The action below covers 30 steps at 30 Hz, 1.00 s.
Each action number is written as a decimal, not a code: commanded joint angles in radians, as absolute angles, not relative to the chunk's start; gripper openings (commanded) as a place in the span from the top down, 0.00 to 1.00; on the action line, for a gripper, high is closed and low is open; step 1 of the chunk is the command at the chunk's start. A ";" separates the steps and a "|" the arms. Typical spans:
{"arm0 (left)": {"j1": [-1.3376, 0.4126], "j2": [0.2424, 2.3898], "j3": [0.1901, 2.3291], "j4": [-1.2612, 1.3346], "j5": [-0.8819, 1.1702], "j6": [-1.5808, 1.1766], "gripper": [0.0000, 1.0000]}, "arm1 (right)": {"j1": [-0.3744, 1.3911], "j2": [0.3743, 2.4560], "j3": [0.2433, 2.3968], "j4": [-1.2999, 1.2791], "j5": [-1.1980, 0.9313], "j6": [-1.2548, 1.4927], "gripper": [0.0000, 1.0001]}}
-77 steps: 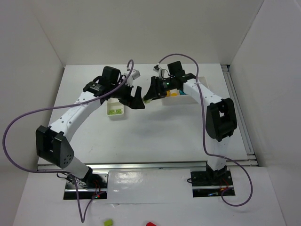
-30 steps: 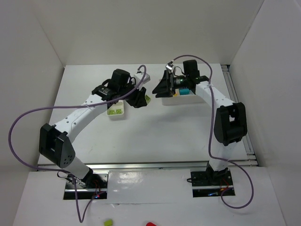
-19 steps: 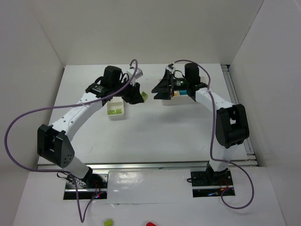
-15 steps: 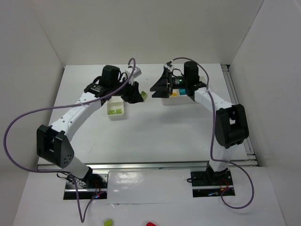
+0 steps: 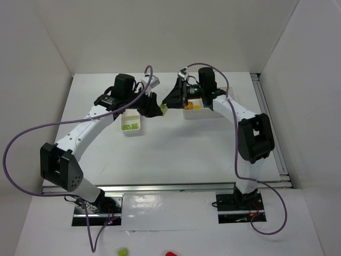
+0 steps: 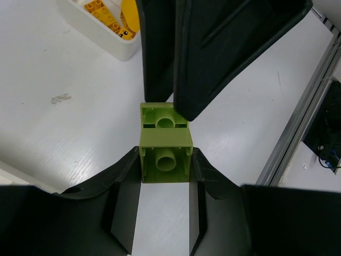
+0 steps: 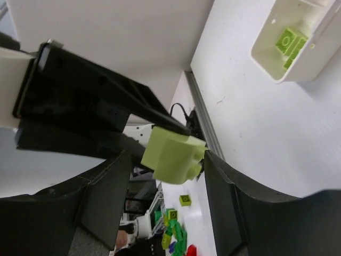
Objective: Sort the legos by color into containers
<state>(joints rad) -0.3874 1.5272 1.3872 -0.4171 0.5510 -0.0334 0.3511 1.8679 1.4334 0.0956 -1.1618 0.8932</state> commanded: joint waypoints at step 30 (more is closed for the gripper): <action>-0.388 1.522 1.305 -0.324 0.463 -0.058 1.00 | 0.400 1.925 1.351 0.065 -1.080 0.888 0.75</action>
